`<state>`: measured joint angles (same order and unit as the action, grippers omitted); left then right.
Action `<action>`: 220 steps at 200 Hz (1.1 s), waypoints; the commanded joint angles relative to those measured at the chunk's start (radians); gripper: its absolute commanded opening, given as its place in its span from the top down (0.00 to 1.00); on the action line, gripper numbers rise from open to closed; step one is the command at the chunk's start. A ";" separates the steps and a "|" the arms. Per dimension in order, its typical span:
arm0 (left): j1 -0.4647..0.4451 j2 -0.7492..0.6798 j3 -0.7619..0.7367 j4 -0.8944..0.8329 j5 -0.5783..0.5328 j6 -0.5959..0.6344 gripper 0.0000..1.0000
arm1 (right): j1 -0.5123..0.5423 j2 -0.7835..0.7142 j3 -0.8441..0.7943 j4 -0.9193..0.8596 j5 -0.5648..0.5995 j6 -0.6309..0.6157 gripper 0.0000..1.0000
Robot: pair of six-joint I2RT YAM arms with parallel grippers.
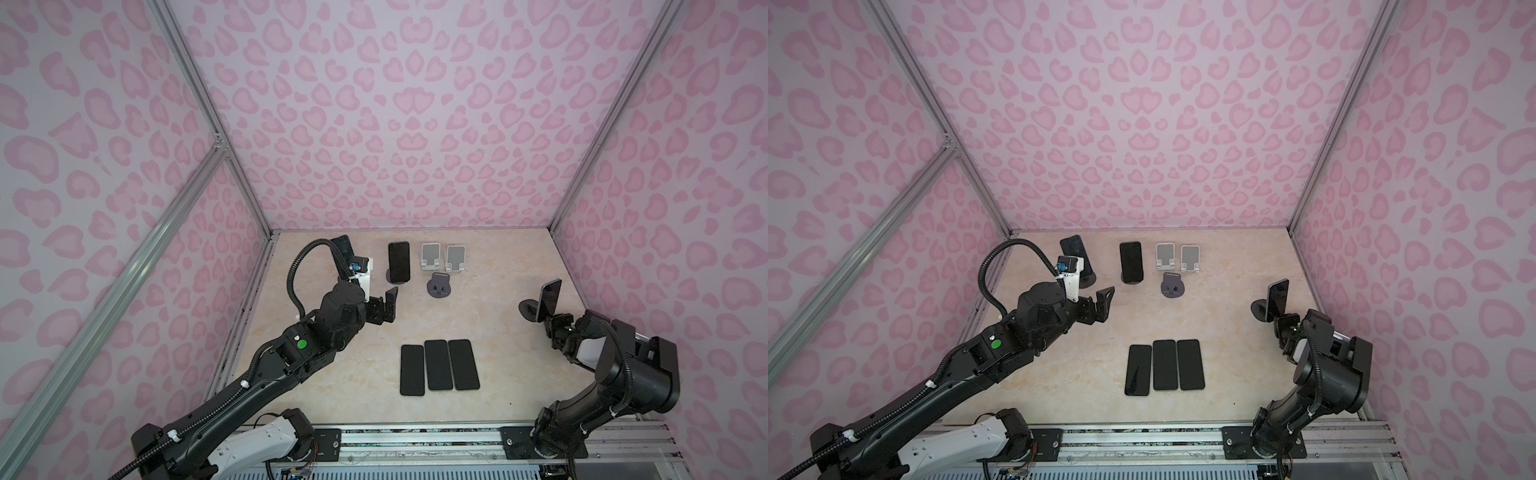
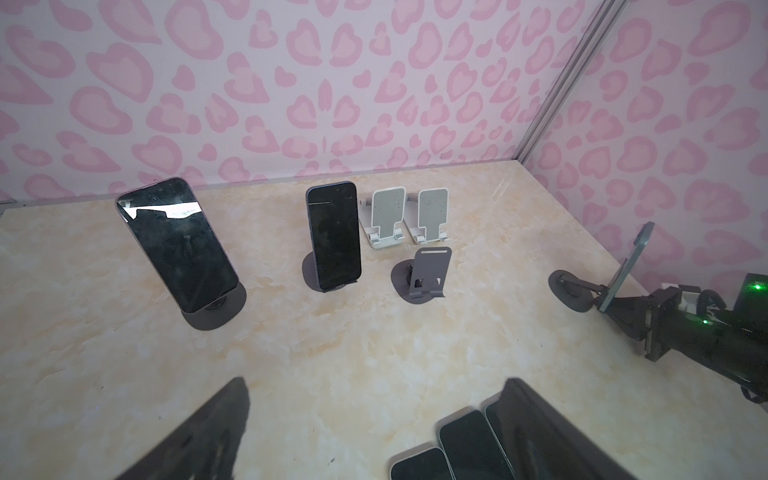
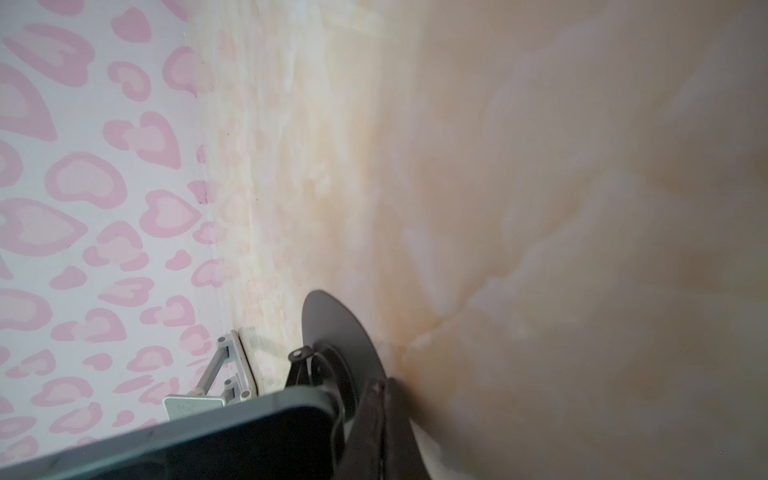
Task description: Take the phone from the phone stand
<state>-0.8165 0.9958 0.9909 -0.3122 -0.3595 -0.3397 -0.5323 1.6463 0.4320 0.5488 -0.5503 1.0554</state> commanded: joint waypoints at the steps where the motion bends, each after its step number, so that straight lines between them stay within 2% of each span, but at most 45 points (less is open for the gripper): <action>1: 0.000 -0.004 0.000 0.029 -0.009 0.008 0.03 | 0.028 0.008 -0.005 -0.081 0.040 0.014 1.00; 49: 0.001 -0.010 -0.002 0.030 -0.003 0.006 0.03 | 0.080 0.000 -0.007 -0.092 0.064 0.021 1.00; 106: 0.001 -0.013 -0.002 0.032 0.004 0.002 0.03 | 0.134 0.035 -0.033 -0.010 0.068 0.077 1.00; 144: 0.001 -0.010 -0.003 0.032 -0.001 0.005 0.03 | 0.137 0.014 -0.042 -0.017 0.071 0.069 1.00; 184: 0.001 -0.003 -0.002 0.033 0.001 0.004 0.03 | 0.129 -0.112 -0.038 -0.193 0.105 -0.013 1.00; 220: 0.000 0.006 0.001 0.032 0.014 0.000 0.03 | 0.128 -0.309 0.058 -0.573 0.205 -0.218 1.00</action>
<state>-0.8165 0.9951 0.9905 -0.3119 -0.3576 -0.3397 -0.4042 1.4269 0.4404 0.2668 -0.4286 1.0023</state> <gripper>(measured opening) 0.969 0.066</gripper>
